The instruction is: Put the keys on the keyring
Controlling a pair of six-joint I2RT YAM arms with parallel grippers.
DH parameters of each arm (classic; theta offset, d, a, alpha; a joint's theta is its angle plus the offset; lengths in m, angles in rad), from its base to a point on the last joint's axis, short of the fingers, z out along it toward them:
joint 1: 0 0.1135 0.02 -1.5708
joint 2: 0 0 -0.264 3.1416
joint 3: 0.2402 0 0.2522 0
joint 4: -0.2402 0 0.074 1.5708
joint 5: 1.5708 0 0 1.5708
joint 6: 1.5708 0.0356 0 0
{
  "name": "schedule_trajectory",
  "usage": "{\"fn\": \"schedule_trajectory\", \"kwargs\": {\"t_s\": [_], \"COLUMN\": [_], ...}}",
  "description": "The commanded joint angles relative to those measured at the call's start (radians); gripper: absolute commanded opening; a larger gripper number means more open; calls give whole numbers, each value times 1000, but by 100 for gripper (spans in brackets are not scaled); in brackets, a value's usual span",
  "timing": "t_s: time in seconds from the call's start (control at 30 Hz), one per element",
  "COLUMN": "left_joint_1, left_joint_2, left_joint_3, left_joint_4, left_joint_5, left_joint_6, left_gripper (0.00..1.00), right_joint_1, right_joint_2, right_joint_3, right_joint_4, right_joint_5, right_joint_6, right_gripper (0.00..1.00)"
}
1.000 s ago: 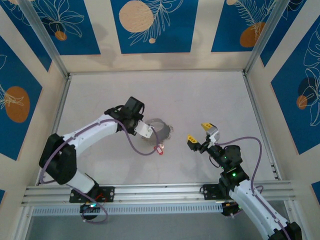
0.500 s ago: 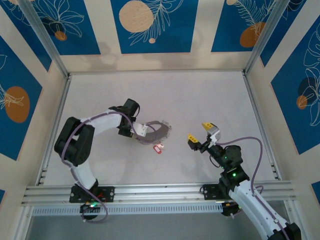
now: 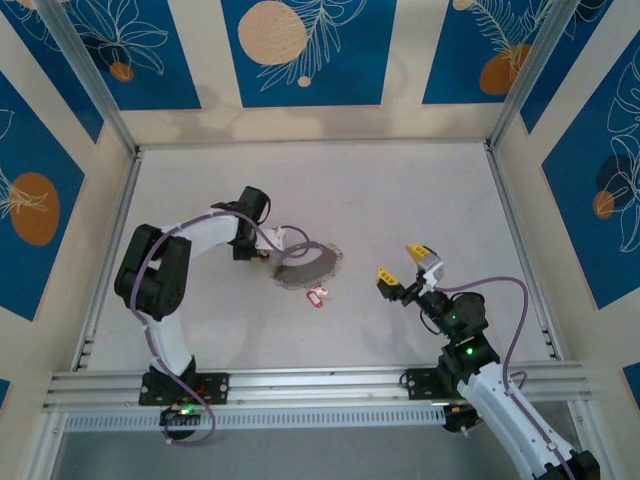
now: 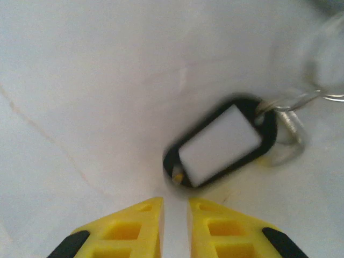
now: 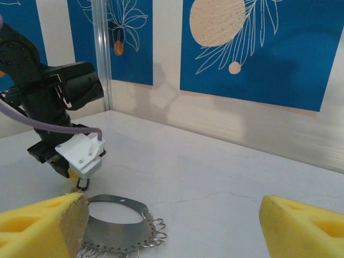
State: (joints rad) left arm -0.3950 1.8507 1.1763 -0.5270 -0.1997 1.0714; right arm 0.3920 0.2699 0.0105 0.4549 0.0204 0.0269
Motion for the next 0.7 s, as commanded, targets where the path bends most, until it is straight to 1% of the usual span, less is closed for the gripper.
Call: {"fn": "schedule_trajectory", "kwargs": {"t_s": [0.0,0.1,0.23,0.3,0.37,0.4,0.53,0.57,0.6,0.63,0.67], "left_joint_1": [15,23,50,63,76,85,118,120,122,123,124], "left_joint_2": [-23,-82,-207,-282,-357,-390,-509,-537,-566,-595,-615], "left_joint_3": [23,5,-54,-108,-182,-217,-344,-382,-424,-463,-495], "left_joint_4": [16,63,144,211,303,346,474,513,558,596,622], "left_joint_5": [-59,-52,5,46,76,91,148,150,153,155,156], "left_joint_6": [-157,-270,-402,-451,-494,-521,-625,-647,-675,-700,-716], "left_gripper": [19,25,27,32,43,45,47,50,61,95,100], "right_joint_1": [-2,-2,-2,-2,-2,-4,-10,-14,-20,-27,-36], "right_joint_2": [-8,22,106,148,189,208,280,295,310,323,331], "right_joint_3": [-36,-15,24,31,58,72,94,99,107,112,114], "right_joint_4": [-2,-15,-17,6,23,25,59,61,59,59,62], "right_joint_5": [-20,-26,-37,-13,8,23,130,151,175,201,221], "right_joint_6": [7,4,-2,-2,-16,-22,-32,-36,-39,-39,-35], "right_gripper": [83,83,84,89,96,99,99,99,99,99,99]}}
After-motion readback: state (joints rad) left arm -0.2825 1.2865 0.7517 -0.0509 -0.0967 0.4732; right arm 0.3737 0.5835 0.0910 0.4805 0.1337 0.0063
